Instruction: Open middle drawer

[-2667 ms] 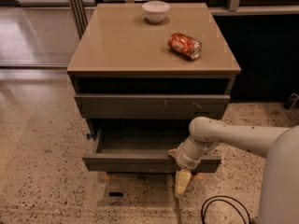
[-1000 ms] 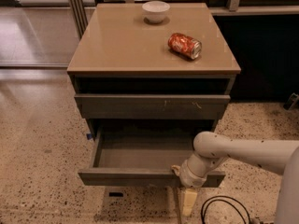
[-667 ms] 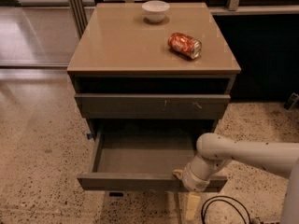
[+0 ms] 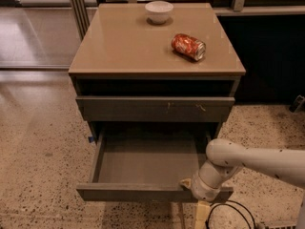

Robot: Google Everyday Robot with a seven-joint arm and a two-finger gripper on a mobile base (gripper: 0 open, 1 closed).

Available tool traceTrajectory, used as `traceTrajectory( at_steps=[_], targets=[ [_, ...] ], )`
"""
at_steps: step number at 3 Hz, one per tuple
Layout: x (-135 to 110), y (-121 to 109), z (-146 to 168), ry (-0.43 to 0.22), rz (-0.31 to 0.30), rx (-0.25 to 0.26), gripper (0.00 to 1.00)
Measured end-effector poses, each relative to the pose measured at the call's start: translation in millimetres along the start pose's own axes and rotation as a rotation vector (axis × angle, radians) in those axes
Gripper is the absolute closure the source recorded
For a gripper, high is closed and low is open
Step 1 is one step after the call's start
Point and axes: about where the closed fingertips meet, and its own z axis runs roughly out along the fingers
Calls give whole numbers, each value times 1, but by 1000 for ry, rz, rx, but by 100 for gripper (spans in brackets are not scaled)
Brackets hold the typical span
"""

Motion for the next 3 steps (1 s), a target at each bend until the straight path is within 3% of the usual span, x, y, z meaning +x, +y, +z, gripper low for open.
traceTrajectory(
  at_steps=[2,3],
  targets=[
    [-9,19,9,-126,11,-75,0],
    [-13,43,10,-222,48,-149,0]
  ],
)
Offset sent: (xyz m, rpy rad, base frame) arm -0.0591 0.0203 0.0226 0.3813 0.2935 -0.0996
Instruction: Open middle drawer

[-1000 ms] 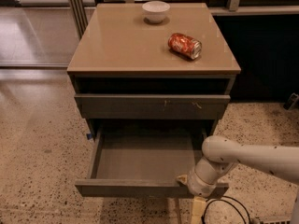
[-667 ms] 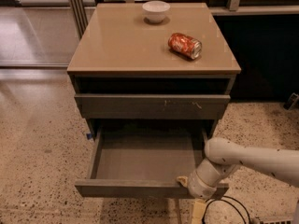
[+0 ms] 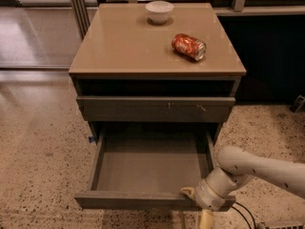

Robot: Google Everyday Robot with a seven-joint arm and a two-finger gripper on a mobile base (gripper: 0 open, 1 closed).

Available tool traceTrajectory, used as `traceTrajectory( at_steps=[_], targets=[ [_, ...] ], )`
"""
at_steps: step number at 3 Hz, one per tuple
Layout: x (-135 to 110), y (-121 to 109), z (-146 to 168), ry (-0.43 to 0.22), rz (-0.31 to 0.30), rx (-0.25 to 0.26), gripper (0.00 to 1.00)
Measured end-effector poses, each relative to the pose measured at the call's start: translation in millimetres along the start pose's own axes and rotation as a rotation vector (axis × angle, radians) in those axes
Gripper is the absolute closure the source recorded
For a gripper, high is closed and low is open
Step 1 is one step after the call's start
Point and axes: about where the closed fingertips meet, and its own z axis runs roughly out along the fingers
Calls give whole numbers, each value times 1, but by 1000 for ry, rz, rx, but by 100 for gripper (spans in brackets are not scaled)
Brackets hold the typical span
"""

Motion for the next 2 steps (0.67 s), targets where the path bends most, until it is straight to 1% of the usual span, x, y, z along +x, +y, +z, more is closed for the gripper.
traceTrajectory(
  at_steps=[1,2],
  targets=[
    [3,25,-1,-95,66,-81,0],
    [3,25,-1,-95,66,-81,0]
  ],
)
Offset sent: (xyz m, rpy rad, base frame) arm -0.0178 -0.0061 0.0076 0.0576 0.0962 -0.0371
